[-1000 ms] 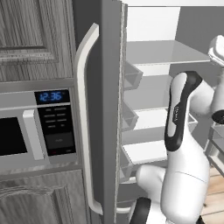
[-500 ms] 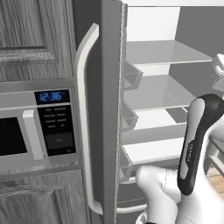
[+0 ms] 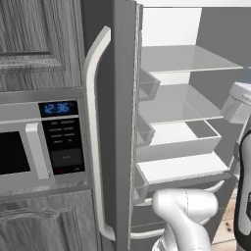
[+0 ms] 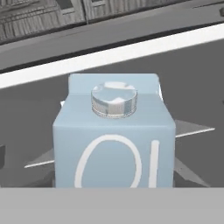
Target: Take out the milk from the fridge and place it on the tray on the counter. Then take the sugar cube near the tray and place it in the tray.
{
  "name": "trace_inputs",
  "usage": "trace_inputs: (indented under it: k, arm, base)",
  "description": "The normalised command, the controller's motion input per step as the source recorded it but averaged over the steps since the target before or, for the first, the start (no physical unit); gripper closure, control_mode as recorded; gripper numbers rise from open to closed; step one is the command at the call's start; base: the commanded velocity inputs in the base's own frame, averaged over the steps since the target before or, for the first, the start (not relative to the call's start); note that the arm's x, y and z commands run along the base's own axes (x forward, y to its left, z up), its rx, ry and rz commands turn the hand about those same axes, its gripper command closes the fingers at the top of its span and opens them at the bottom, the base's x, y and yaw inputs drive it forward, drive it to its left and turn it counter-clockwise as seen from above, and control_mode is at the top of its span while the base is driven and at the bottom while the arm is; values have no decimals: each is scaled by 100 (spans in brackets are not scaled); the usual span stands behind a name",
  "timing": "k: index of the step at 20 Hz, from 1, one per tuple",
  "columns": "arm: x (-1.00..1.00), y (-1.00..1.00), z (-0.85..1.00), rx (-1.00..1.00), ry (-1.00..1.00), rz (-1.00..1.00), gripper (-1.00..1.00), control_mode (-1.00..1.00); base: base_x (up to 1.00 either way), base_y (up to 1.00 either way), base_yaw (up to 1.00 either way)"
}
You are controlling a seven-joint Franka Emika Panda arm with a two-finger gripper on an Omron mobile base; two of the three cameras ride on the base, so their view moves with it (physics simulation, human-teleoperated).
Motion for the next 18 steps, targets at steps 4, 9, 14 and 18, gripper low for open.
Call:
trace_inputs:
  k: [4,9,14,18]
  arm:
    - [0,39,-17,-4,7,7,100,-100]
    - [0,69,-18,-19,6,-28,100,-100]
    - [-2,20,-21,-2,2,-27,100,-100]
    - [-2,5,-11,10,22,0,100,-100]
  base:
    - [0,0,0]
    - [0,0,0]
    - [0,0,0]
    - [0,0,0]
